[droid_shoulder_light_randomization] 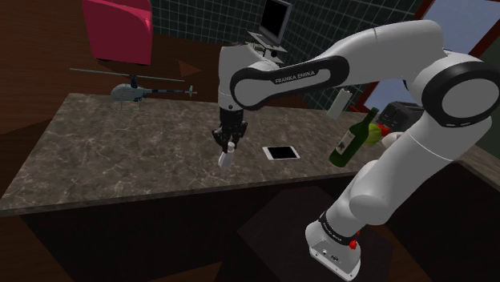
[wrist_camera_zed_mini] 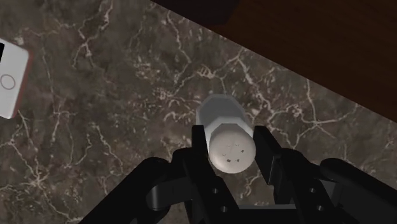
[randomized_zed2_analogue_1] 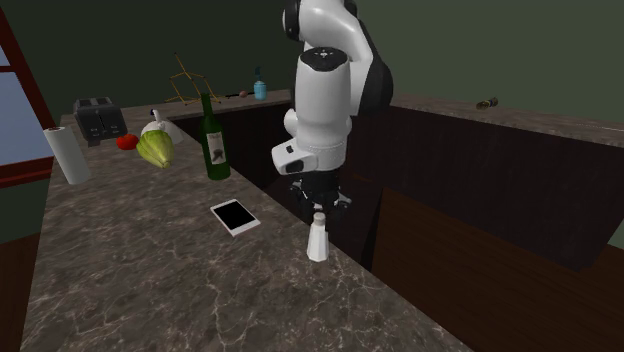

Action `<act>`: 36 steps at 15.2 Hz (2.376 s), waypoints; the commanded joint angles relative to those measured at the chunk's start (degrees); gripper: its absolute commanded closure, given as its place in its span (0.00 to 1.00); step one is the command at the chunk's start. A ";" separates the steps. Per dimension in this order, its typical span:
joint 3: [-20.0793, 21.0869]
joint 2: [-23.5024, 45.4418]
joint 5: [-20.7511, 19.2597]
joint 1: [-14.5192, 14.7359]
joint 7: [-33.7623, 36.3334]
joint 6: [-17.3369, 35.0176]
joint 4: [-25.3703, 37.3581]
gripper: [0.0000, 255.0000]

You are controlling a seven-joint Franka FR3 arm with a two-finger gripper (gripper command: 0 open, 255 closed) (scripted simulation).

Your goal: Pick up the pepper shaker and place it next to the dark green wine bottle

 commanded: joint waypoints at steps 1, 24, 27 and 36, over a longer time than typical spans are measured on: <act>-0.08 -0.57 0.14 -0.05 -0.19 -1.56 1.00 1.00; -0.72 -4.52 0.96 -0.29 -1.03 -19.18 14.82 1.00; -0.77 -4.54 0.94 -0.32 -1.03 -21.49 17.11 1.00; -0.83 -3.86 0.73 -0.41 -0.88 -28.50 24.78 1.00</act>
